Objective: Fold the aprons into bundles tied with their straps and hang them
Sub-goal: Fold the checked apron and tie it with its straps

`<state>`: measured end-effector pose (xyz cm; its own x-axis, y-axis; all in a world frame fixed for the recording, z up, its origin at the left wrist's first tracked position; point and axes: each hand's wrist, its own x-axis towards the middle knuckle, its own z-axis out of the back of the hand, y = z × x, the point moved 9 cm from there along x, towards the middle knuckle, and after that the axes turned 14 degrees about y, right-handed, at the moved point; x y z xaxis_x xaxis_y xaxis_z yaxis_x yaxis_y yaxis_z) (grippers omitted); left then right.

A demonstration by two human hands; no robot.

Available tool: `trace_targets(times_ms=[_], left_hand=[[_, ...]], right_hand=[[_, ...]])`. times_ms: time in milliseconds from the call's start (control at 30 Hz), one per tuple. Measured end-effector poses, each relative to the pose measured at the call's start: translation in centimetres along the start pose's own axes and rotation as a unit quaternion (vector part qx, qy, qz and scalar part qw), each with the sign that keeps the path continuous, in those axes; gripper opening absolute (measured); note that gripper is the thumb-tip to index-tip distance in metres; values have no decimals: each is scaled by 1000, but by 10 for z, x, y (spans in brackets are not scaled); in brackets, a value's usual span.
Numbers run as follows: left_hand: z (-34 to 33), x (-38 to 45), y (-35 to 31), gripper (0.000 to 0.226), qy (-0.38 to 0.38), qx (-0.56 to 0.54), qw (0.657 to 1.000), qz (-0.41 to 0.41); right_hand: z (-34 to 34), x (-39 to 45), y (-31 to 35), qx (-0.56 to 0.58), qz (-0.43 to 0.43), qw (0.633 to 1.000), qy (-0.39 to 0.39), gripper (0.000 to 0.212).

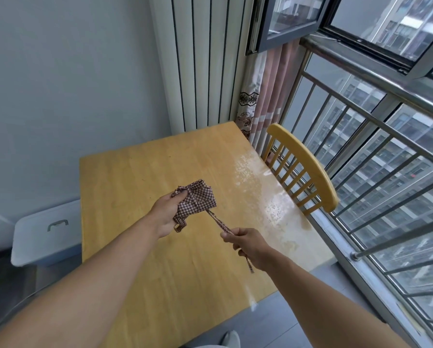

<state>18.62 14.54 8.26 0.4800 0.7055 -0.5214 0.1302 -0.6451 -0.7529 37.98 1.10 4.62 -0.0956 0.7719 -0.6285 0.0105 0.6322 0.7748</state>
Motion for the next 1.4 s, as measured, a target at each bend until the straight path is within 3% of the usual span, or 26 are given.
trace_targets(times_ms=[200, 500, 567, 667, 733, 800, 967, 1100, 1267, 1400], left_hand=[[31, -1, 9, 26, -131, -40, 991, -11], [47, -5, 18, 20, -195, -80, 977, -16], [47, -11, 13, 26, -210, -15, 977, -25], [30, -26, -6, 14, -199, 192, 959, -55], [12, -29, -11, 17, -149, 341, 927, -55], [-1, -30, -7, 14, -90, 399, 912, -44], [-42, -34, 19, 12, 134, 285, 949, -8], [-61, -42, 28, 27, 244, 127, 961, 39], [-52, -39, 19, 35, 217, -60, 974, 14], [-52, -31, 25, 34, 155, -106, 982, 31]], right_hand=[[-3, -19, 11, -62, 36, 997, -39, 24], [-18, -23, 15, -144, 54, 988, 21, 19], [-27, -24, 23, -202, 55, 975, 67, 22], [-38, -33, 56, -270, 84, 952, 121, 22], [-35, -39, 90, -285, 119, 946, 97, 24], [-26, -41, 125, -279, 162, 945, 56, 26], [-12, -26, 162, -317, 189, 930, 8, 24], [-5, -13, 146, -332, 170, 928, -4, 31], [7, -19, 119, -195, 189, 961, -53, 20], [-15, -18, 95, -287, 199, 935, -57, 16]])
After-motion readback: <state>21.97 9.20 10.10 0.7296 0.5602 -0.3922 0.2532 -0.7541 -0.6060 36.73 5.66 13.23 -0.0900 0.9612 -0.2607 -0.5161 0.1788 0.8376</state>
